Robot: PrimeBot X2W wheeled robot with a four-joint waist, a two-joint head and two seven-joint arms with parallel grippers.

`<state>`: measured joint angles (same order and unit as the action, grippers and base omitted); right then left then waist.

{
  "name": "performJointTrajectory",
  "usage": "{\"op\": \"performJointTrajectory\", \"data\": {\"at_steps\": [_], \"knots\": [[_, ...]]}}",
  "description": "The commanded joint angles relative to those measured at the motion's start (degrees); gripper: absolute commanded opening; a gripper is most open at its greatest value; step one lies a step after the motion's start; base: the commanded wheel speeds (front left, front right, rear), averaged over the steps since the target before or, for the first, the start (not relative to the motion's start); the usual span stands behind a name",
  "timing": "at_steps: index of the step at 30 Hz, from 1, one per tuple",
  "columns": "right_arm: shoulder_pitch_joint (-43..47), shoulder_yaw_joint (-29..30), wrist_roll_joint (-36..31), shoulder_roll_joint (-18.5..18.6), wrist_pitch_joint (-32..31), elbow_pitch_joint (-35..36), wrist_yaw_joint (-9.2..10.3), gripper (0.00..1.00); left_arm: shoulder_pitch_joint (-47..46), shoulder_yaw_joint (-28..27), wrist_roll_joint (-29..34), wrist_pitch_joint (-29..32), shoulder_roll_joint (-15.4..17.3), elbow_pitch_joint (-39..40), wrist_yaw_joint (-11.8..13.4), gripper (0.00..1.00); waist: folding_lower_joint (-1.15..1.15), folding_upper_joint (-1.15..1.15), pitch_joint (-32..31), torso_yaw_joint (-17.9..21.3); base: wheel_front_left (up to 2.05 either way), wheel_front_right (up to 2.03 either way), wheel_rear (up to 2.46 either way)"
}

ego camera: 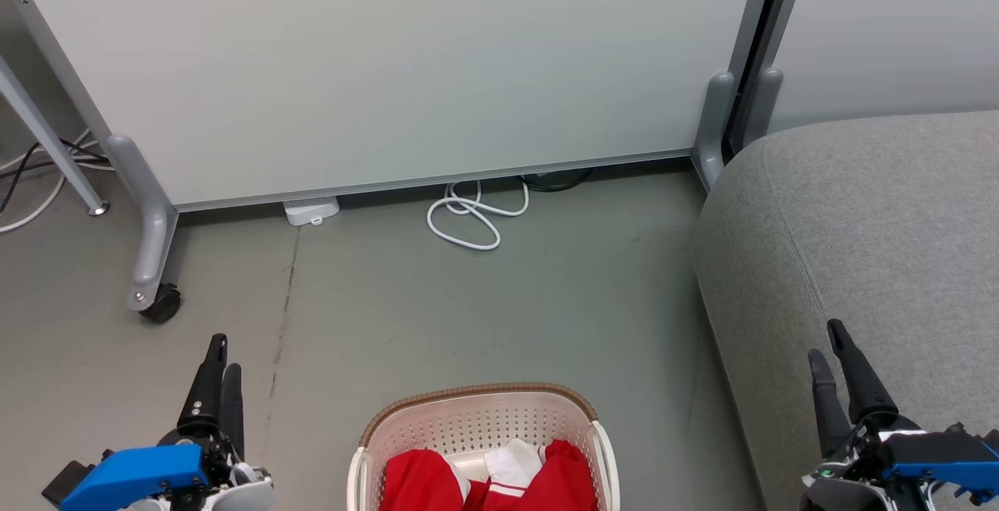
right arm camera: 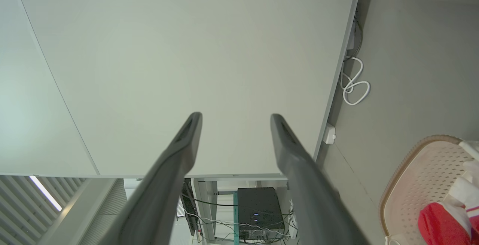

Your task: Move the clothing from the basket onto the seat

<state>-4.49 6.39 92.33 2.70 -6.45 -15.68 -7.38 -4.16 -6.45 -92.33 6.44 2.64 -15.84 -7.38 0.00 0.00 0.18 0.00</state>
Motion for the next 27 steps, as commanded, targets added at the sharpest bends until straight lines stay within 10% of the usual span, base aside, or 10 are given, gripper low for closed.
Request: {"op": "performJointTrajectory", "data": {"at_steps": [1,27], "knots": [[-0.6,-0.3,-0.3,0.1,0.7,0.6,-0.02,1.00,-0.7,0.4,0.3,-0.7,0.1,0.9,0.0,1.00,0.00,0.00,0.0,0.0,0.00,0.00,0.00],[-1.2,-3.2,-24.5,0.1,7.3,5.0,-0.06,1.00,-2.1,4.9,26.1,-7.3,0.2,5.9,2.7,1.00,0.00,0.00,0.4,-0.4,0.00,0.00,0.00]]}}
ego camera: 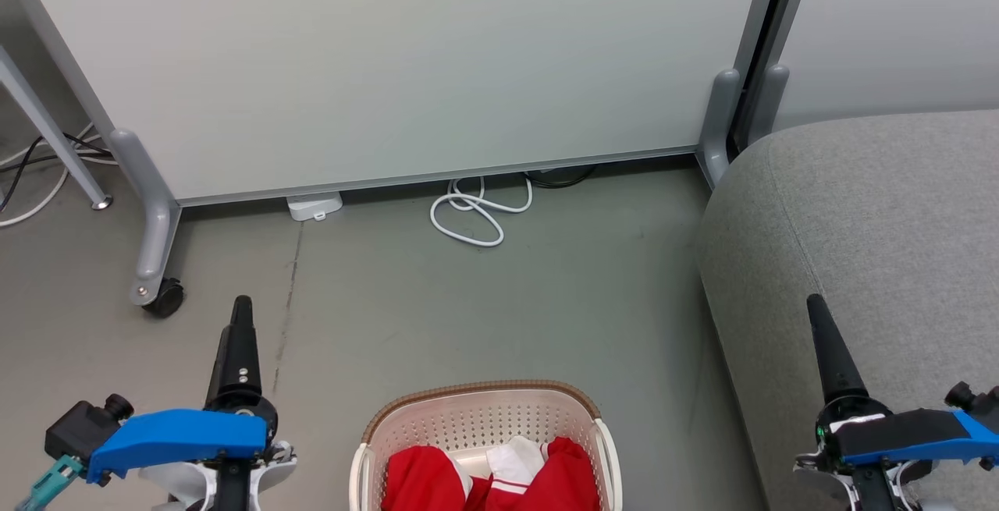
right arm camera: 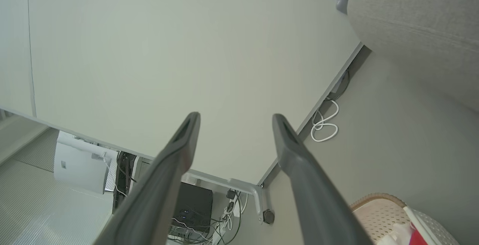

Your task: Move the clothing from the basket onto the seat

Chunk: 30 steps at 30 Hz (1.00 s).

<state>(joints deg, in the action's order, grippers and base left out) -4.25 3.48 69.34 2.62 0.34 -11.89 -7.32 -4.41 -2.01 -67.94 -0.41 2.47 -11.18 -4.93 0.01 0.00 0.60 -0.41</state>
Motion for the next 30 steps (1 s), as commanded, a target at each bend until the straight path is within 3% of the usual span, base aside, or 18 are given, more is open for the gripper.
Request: {"op": "performJointTrajectory", "data": {"at_steps": [1,13,30], "knots": [[-1.5,-0.5,-2.9,0.2,0.7,1.4,-0.12,1.00,-1.8,0.8,3.1,-0.6,0.4,1.4,0.5,1.00,-0.01,0.00,0.0,-0.1,0.00,0.00,0.00],[-1.3,-2.5,-16.3,0.2,3.2,2.5,-0.14,1.00,-2.3,5.8,19.8,-3.2,1.2,1.3,2.6,1.00,-0.01,0.00,-0.1,-0.5,0.00,0.00,0.00],[-1.1,-3.8,-29.7,0.3,6.4,2.7,-0.17,1.00,-3.0,10.7,32.6,-6.3,2.7,-0.1,5.9,1.00,-0.01,0.00,-0.3,-1.3,0.00,0.00,0.00]]}}
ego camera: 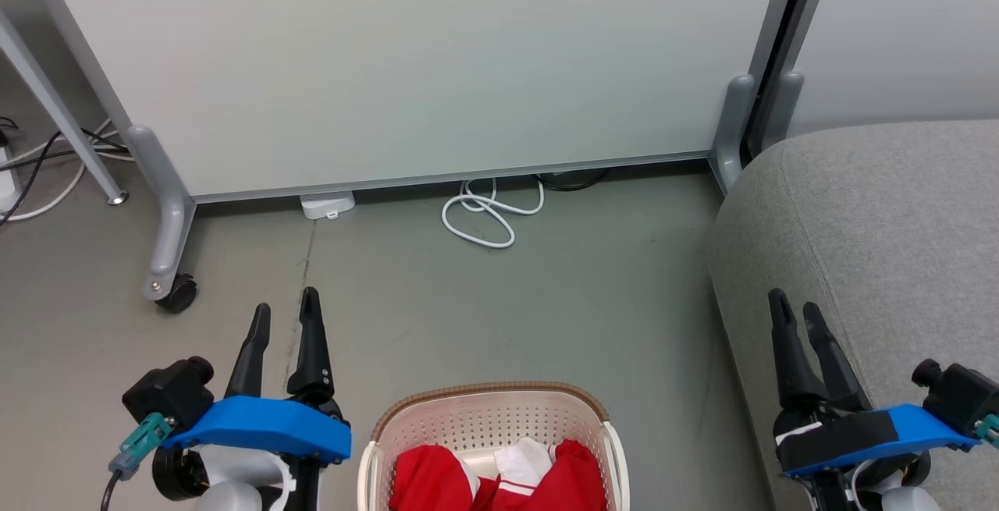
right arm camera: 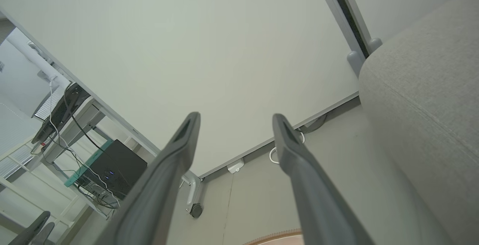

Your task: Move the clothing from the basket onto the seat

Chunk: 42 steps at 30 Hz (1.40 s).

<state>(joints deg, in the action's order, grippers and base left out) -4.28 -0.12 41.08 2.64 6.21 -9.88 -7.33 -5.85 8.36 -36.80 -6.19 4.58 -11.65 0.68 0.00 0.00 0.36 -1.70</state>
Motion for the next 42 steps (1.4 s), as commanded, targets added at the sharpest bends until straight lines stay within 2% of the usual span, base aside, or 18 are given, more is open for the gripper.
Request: {"op": "performJointTrajectory", "data": {"at_steps": [1,23,31,42], "knots": [[-1.1,-0.2,-2.2,0.3,0.6,0.7,-0.16,1.00,-1.6,0.6,2.2,-0.7,0.6,0.4,0.5,1.00,0.00,0.00,0.0,-0.1,0.00,0.00,0.00],[-0.9,-1.2,-16.2,0.3,4.0,0.5,-0.17,1.00,-2.7,5.3,15.0,-4.0,2.1,-1.1,2.7,1.00,0.00,0.00,-0.2,-1.1,0.00,0.00,0.00],[-0.8,-1.3,-20.6,0.3,5.1,0.5,-0.18,1.00,-3.2,6.6,17.8,-5.1,2.7,-1.0,0.3,1.00,0.00,0.00,-0.2,-1.5,0.00,0.00,0.00],[-0.2,-0.9,-25.7,0.3,6.2,0.2,-0.19,1.00,-3.2,6.5,21.4,-6.3,2.7,-1.9,-1.7,1.00,0.00,0.00,-0.2,-1.8,0.00,0.00,0.00]]}}
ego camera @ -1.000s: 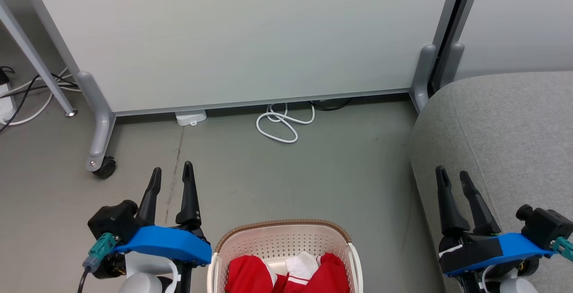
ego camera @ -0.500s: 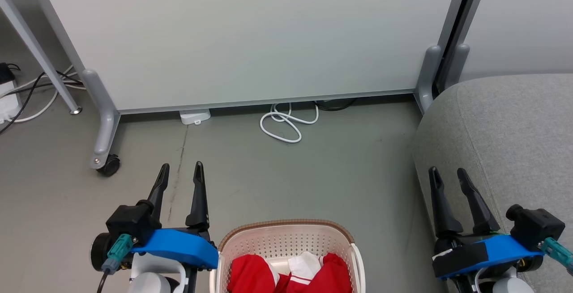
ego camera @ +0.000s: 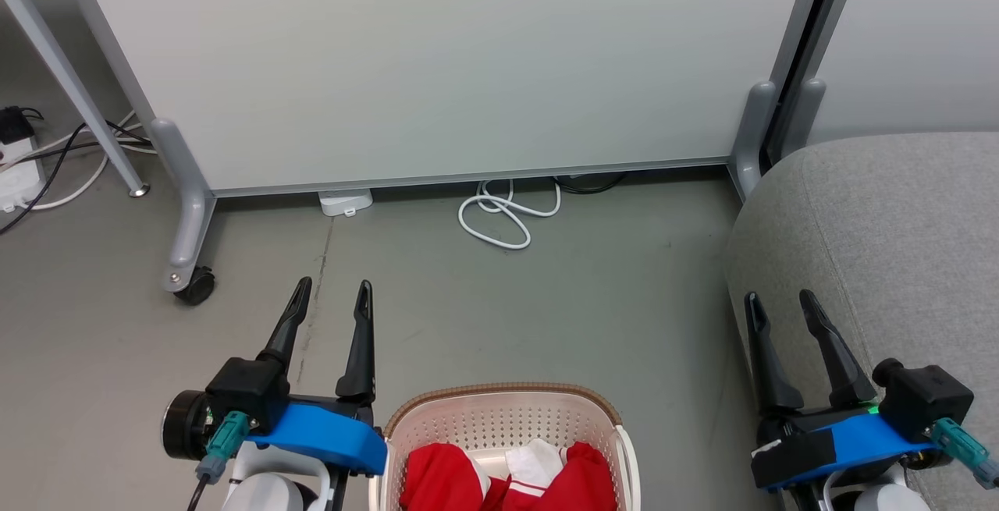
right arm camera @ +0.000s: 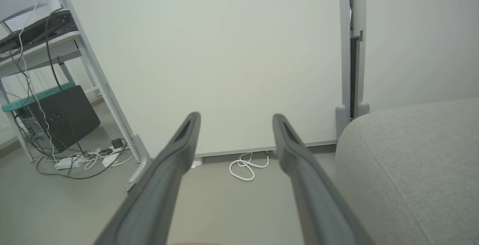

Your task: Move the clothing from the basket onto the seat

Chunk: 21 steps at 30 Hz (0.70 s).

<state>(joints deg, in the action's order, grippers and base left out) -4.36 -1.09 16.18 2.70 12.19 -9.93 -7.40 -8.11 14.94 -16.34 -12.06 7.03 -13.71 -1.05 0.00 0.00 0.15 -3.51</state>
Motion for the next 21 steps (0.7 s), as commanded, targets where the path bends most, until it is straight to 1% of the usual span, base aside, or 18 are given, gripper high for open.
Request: {"op": "performJointTrajectory", "data": {"at_steps": [1,14,21], "knots": [[0.0,0.2,-1.3,0.3,0.4,0.3,-0.13,1.00,-1.0,-0.1,1.4,-0.5,0.3,0.1,-0.1,1.00,0.00,0.00,0.0,0.0,0.00,0.00,0.00],[0.7,1.2,-7.8,0.3,1.8,0.1,-0.14,1.00,-1.0,-0.1,7.3,-1.9,-0.5,-3.0,-0.6,1.00,0.00,0.00,-0.2,-0.6,0.00,0.00,0.00],[1.1,1.7,-10.7,0.3,2.6,-0.3,-0.15,1.00,-1.3,0.2,10.1,-2.8,-0.8,-4.1,-1.3,1.00,0.00,0.00,-0.2,-1.1,0.00,0.00,0.00]]}}
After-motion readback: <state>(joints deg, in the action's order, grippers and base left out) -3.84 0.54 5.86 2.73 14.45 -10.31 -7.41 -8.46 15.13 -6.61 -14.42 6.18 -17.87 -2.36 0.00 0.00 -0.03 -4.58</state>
